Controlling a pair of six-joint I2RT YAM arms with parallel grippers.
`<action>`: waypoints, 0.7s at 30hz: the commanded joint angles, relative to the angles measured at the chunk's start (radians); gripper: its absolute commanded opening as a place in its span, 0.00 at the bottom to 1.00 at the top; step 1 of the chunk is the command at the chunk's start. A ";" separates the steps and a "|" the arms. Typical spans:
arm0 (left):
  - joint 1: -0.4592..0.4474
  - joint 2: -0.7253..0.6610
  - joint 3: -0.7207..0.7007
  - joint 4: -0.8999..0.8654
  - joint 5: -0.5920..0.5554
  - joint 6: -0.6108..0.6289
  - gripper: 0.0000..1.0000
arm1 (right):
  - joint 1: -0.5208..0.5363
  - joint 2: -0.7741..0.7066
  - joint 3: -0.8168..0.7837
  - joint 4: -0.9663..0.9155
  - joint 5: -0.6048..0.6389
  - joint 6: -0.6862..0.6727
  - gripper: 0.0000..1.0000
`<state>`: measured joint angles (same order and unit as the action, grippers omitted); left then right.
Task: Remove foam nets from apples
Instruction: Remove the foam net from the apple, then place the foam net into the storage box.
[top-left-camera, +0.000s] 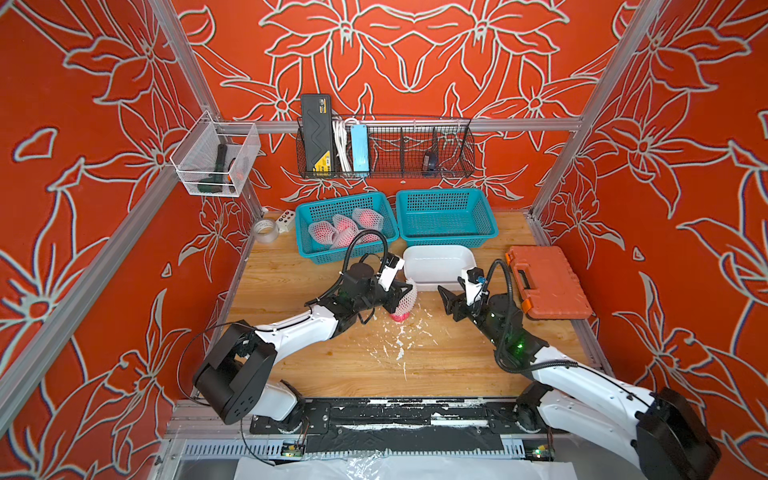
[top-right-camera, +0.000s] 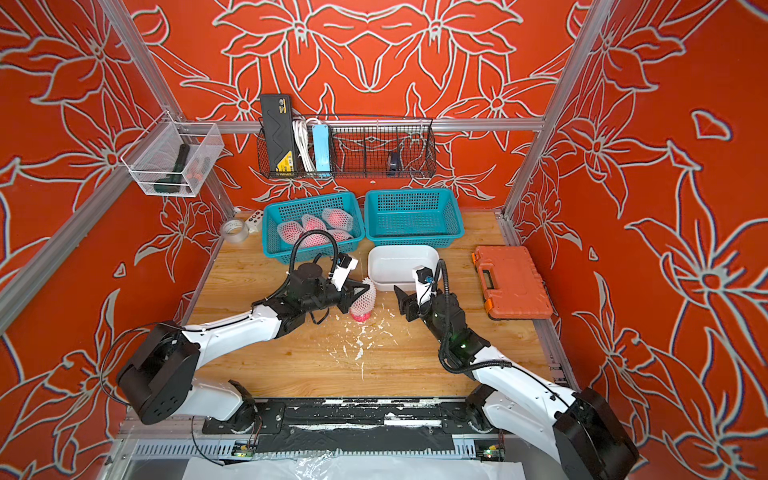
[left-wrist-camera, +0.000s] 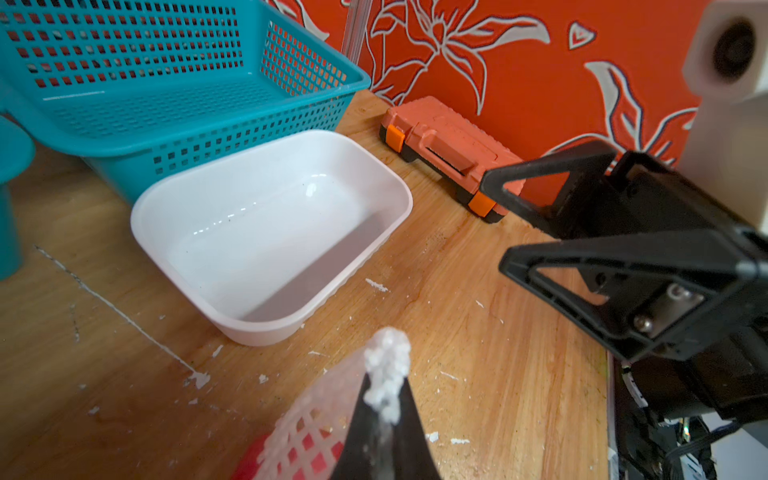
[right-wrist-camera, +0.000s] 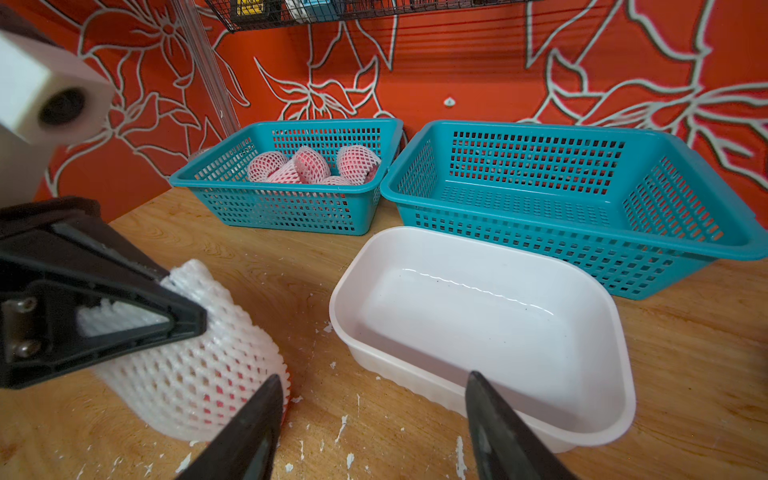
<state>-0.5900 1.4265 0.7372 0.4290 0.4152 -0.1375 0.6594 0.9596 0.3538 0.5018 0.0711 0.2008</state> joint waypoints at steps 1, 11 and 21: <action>0.003 -0.017 0.067 -0.018 -0.011 0.013 0.00 | -0.003 -0.022 -0.019 0.017 0.036 0.013 0.69; -0.043 0.160 0.472 -0.209 -0.187 0.131 0.00 | -0.004 -0.266 -0.129 -0.038 0.391 0.059 0.68; -0.158 0.532 0.994 -0.561 -0.502 0.188 0.00 | -0.012 -0.368 -0.158 -0.066 0.446 0.046 0.68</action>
<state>-0.7090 1.8931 1.6405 0.0353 0.0582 0.0032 0.6537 0.5812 0.1997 0.4503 0.4717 0.2348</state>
